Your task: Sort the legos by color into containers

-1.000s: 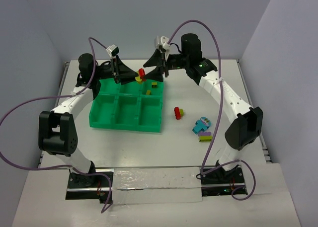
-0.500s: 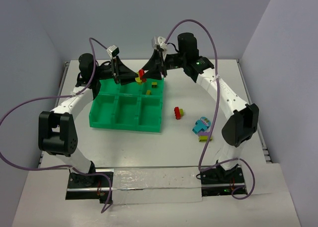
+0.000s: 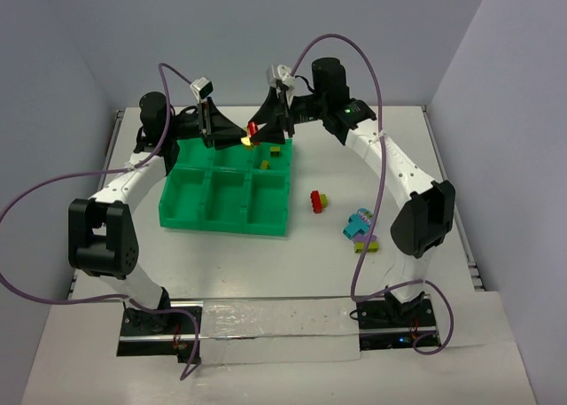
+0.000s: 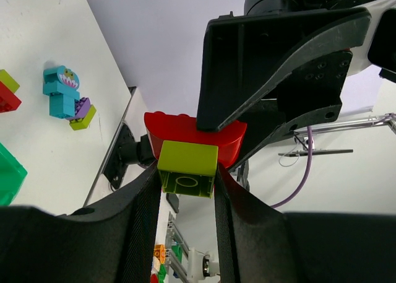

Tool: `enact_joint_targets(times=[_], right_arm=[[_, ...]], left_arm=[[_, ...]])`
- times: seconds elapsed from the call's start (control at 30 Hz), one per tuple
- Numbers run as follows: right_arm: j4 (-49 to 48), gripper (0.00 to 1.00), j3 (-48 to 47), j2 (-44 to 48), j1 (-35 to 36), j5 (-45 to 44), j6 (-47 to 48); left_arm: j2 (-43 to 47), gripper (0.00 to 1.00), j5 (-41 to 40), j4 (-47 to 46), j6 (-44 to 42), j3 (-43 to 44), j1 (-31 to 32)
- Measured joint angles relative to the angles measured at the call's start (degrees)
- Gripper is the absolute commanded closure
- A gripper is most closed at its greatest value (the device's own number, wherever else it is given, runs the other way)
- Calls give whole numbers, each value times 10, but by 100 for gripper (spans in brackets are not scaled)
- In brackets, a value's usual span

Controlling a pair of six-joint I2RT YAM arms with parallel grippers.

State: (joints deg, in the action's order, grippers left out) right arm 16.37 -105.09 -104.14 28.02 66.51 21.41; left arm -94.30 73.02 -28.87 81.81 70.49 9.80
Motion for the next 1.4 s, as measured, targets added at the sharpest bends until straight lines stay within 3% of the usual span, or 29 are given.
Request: enact_joint_targets(times=[0.07,0.2,0.3,0.57,0.67,0.83,1.4], right_arm=[[0,54,-4,-5,1,6,-2],[1,86,-14,-11,1,12,-3],[0,100,-14,-11,1,12,-5],[-27,100,26,4,-3,0,-9],[-104,100,106,41,-8,-11,-40],[-174,100,158,65,-15,-13,-79],[-286,100,232,73,-56,-43,-185]], left_arm=[[0,100,0,4,-2,0,0],[0,100,-1,5,2,1,-1],[0,100,-1,5,2,1,-1],[0,100,-2,34,-21,1,-1],[0,100,-1,77,-58,4,5],[0,100,-4,111,-83,15,12],[2,100,-19,279,-230,23,-11]])
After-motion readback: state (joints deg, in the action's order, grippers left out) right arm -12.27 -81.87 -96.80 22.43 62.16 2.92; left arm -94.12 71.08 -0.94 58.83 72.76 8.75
